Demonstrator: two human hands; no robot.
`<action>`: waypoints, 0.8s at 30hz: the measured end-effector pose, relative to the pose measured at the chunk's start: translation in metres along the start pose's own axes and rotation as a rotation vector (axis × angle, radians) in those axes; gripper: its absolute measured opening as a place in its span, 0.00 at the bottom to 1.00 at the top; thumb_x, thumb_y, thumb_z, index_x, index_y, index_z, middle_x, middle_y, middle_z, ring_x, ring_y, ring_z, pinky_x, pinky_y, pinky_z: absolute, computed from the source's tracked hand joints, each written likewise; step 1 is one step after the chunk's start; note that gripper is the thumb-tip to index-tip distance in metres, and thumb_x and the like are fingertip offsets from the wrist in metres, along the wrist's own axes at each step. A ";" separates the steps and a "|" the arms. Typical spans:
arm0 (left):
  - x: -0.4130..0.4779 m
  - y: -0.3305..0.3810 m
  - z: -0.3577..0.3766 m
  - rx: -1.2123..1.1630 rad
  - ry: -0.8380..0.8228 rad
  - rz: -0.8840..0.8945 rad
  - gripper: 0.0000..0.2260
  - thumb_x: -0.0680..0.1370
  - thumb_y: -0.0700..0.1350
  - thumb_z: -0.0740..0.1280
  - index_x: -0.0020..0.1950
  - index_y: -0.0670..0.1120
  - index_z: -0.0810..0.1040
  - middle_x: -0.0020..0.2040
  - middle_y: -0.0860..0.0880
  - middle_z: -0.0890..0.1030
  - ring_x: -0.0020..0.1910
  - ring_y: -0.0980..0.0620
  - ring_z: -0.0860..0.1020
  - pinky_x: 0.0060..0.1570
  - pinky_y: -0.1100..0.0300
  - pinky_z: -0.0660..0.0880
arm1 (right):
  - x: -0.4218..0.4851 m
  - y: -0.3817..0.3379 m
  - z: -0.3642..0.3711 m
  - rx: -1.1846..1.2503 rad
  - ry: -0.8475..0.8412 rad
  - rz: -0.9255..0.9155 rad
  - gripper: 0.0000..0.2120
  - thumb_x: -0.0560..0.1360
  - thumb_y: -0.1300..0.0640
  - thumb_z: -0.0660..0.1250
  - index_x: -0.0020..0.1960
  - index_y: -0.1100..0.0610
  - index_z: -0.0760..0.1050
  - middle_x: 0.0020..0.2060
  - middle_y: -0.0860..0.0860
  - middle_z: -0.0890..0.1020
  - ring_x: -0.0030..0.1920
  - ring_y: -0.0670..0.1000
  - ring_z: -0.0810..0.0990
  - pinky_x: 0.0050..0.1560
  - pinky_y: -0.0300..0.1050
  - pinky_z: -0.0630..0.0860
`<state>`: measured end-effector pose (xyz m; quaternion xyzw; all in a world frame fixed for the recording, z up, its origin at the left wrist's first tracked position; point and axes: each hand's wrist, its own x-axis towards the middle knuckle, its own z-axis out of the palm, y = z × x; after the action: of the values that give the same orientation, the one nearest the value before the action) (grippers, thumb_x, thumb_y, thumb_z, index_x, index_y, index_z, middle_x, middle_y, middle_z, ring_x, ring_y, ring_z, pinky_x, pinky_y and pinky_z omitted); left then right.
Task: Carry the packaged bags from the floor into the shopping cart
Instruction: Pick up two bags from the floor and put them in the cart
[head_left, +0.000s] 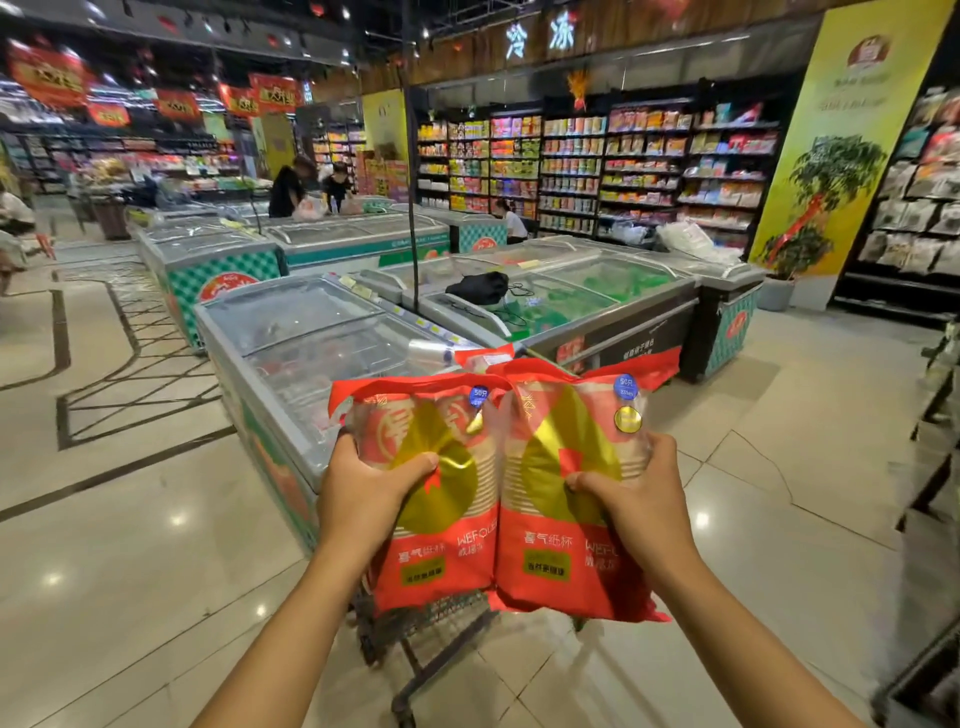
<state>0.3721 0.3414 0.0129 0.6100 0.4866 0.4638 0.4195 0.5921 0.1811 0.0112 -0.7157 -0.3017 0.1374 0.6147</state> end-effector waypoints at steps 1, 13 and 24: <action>0.012 -0.002 0.004 0.006 0.001 0.003 0.39 0.51 0.68 0.80 0.58 0.54 0.78 0.51 0.52 0.85 0.50 0.47 0.84 0.54 0.41 0.81 | 0.010 0.002 0.007 0.007 -0.006 -0.001 0.37 0.51 0.39 0.79 0.56 0.37 0.65 0.57 0.46 0.79 0.53 0.51 0.83 0.52 0.59 0.82; 0.148 -0.023 0.069 0.014 0.038 -0.017 0.40 0.51 0.65 0.79 0.60 0.54 0.77 0.52 0.53 0.85 0.49 0.48 0.84 0.54 0.43 0.82 | 0.162 0.032 0.083 0.047 -0.078 0.018 0.36 0.51 0.42 0.80 0.54 0.38 0.67 0.54 0.46 0.81 0.51 0.51 0.83 0.53 0.60 0.81; 0.294 -0.048 0.131 0.020 0.106 -0.093 0.32 0.55 0.55 0.84 0.57 0.53 0.80 0.49 0.51 0.87 0.46 0.50 0.86 0.50 0.42 0.83 | 0.341 0.064 0.166 0.064 -0.284 0.092 0.43 0.50 0.44 0.81 0.61 0.47 0.68 0.52 0.50 0.83 0.48 0.53 0.85 0.53 0.62 0.82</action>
<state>0.5181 0.6305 -0.0155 0.5654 0.5405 0.4705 0.4083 0.7805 0.5147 -0.0256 -0.6823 -0.3480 0.2750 0.5812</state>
